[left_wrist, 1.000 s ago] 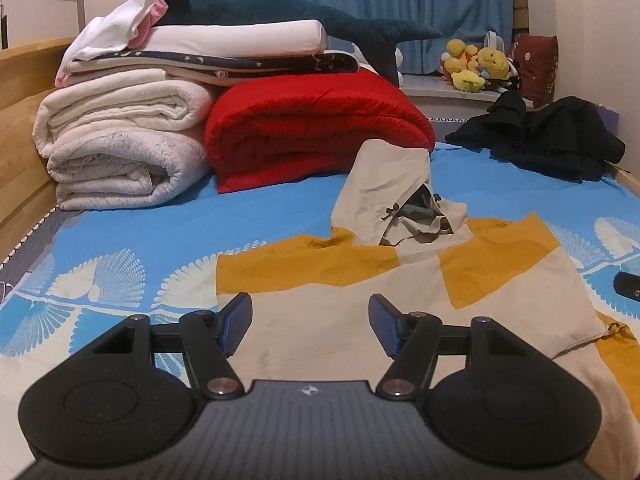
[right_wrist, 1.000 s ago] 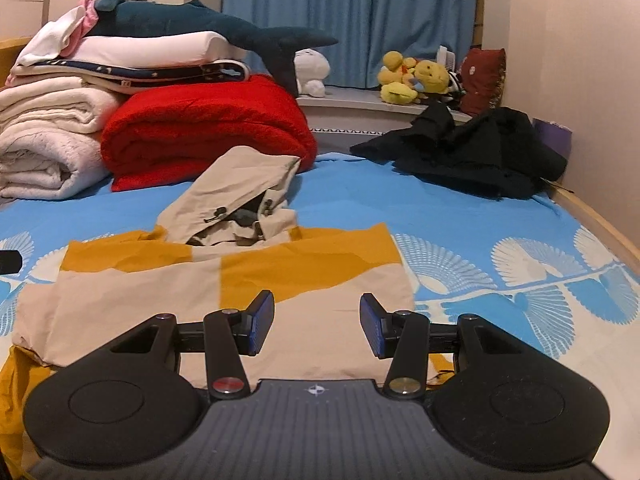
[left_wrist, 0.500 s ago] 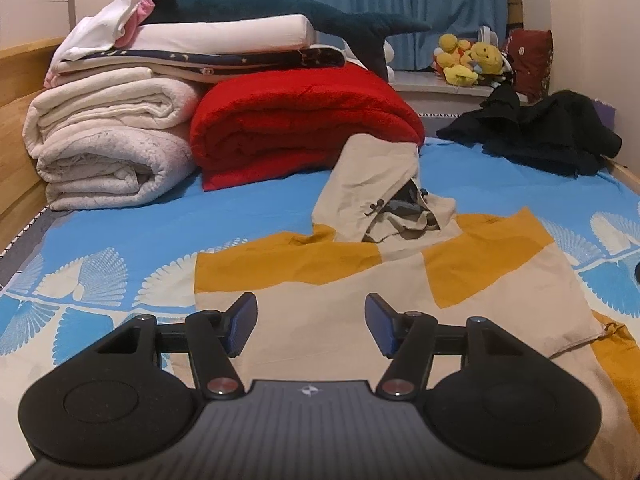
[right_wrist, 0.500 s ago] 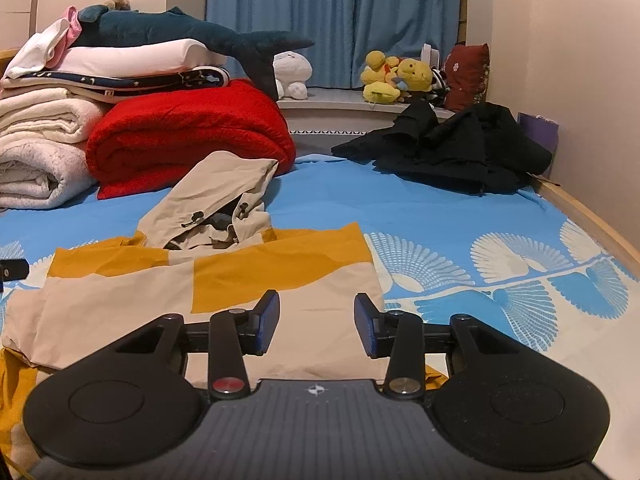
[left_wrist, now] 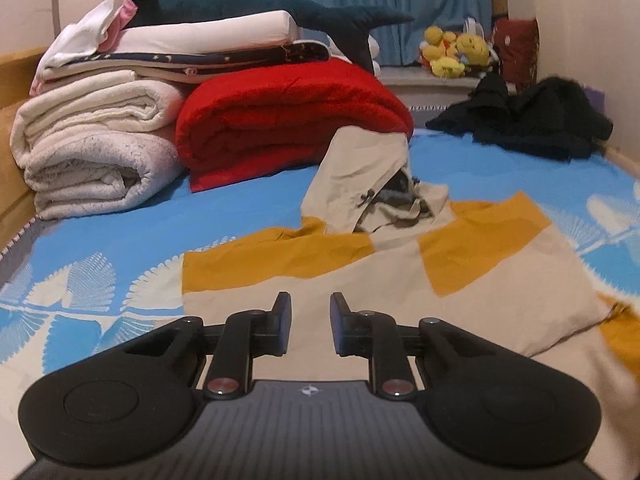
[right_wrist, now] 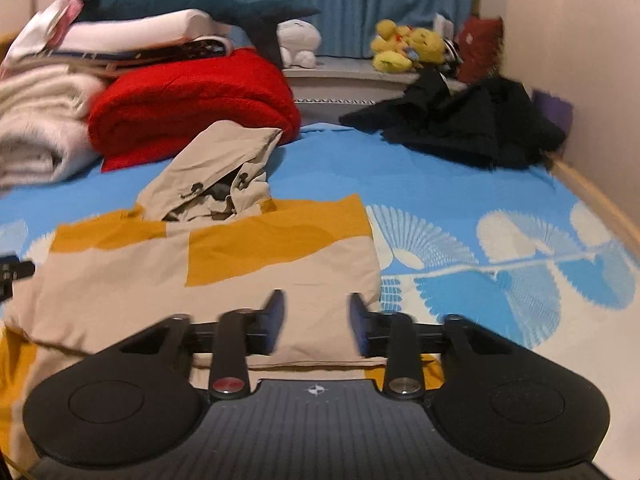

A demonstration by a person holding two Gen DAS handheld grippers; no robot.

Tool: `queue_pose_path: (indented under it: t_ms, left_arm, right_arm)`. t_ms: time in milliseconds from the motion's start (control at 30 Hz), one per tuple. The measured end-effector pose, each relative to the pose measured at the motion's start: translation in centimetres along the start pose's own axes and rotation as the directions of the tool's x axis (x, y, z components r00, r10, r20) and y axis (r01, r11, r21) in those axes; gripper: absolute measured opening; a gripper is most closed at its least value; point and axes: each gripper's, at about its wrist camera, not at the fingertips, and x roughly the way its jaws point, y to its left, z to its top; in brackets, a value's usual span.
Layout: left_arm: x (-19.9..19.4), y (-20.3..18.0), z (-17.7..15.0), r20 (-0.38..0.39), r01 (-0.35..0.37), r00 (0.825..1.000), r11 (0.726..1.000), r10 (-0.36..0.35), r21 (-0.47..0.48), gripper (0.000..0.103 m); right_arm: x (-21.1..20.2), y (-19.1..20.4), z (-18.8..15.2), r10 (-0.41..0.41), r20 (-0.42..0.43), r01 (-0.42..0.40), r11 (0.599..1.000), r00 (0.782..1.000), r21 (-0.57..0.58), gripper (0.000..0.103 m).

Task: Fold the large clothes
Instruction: 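Reach the left gripper to the jacket hood and close on it, then fold the hood down onto the jacket body with the left gripper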

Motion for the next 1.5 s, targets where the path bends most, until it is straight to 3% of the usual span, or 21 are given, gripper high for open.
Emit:
queue_pose_path:
  t_ms: [100,200,333,500,533,700,833,900,1033,1067,1133,1167,1233,1333,1433,1500]
  left_arm:
    - [-0.1,0.2,1.6,0.020,0.021,1.000,1.000,-0.020,0.000,0.023]
    - [2.5,0.1,4.9,-0.008,0.066,0.998,0.998,-0.066,-0.002,0.023]
    - [8.2,-0.3,10.7,-0.040,0.116,0.992,0.993,-0.116,0.000,0.024]
    - [17.4,-1.3,16.6,-0.088,0.123,0.989,0.992,-0.120,0.024,0.026]
    - [19.4,-1.4,17.5,-0.101,0.134,0.986,0.991,-0.132,0.015,0.028]
    - [29.5,-2.0,20.9,-0.146,0.122,0.981,0.992,-0.127,-0.043,0.066]
    - [36.5,-2.8,22.8,-0.190,0.108,0.973,0.988,-0.128,-0.111,0.070]
    - [38.8,-3.1,23.5,-0.184,0.115,0.973,0.984,-0.139,-0.136,0.078]
    - [42.7,-2.9,23.9,-0.187,0.068,0.977,0.981,-0.102,-0.179,0.077]
    - [43.5,-2.8,23.9,-0.197,0.070,0.974,0.978,-0.109,-0.195,0.074]
    - [44.4,-2.6,23.7,-0.214,0.089,0.968,0.975,-0.132,-0.202,0.040]
    - [44.7,-2.6,23.5,-0.227,0.102,0.963,0.975,-0.147,-0.198,0.006]
    - [44.2,-2.7,23.1,-0.221,0.140,0.959,0.974,-0.178,-0.178,0.001]
    - [40.7,-3.0,23.4,-0.135,0.220,0.964,0.972,-0.230,-0.085,0.000]
    - [34.0,-3.0,23.2,-0.053,0.335,0.941,0.941,-0.333,0.039,0.000]
    - [27.6,-2.7,21.8,-0.025,0.416,0.908,0.892,-0.419,0.176,0.000]
  right_arm:
    - [0.1,-0.9,0.4,0.007,-0.006,-0.007,0.999,1.000,0.041,0.024]
    - [0.7,-1.3,0.4,0.015,-0.034,-0.013,0.998,0.999,0.069,0.024]
    - [1.9,-1.1,-0.5,0.034,-0.087,-0.025,0.995,0.996,0.096,0.028]
    - [2.3,-0.7,-0.5,0.036,-0.098,-0.029,0.997,0.995,0.070,0.028]
    - [2.4,-0.8,-0.4,0.034,-0.096,-0.027,0.997,0.995,0.069,0.028]
    - [3.5,-1.0,-0.8,0.013,-0.112,-0.005,0.998,0.994,0.069,0.028]
    - [4.5,-1.1,-1.3,0.005,-0.139,0.006,0.997,0.990,0.078,0.028]
    - [4.6,-1.1,-1.4,0.004,-0.138,0.005,0.998,0.990,0.070,0.028]
    - [5.3,-1.6,-1.4,-0.015,-0.146,0.028,0.996,0.989,0.089,0.028]
    - [5.5,-1.7,-1.5,-0.011,-0.154,0.026,0.995,0.988,0.098,0.028]
    - [5.5,-1.7,-1.4,-0.001,-0.156,0.016,0.995,0.988,0.097,0.028]
    - [5.5,-1.7,-1.3,-0.006,-0.150,0.020,0.996,0.989,0.092,0.028]
    - [5.8,-1.8,-1.2,-0.021,-0.149,0.036,0.995,0.989,0.098,0.028]
    - [5.8,-2.1,-1.0,0.002,-0.166,0.022,0.990,0.986,0.143,0.028]
    - [5.0,-1.9,-0.3,0.004,-0.139,0.015,0.991,0.990,0.131,0.028]
    - [4.3,-2.2,0.2,0.015,-0.121,0.004,0.988,0.992,0.156,0.028]
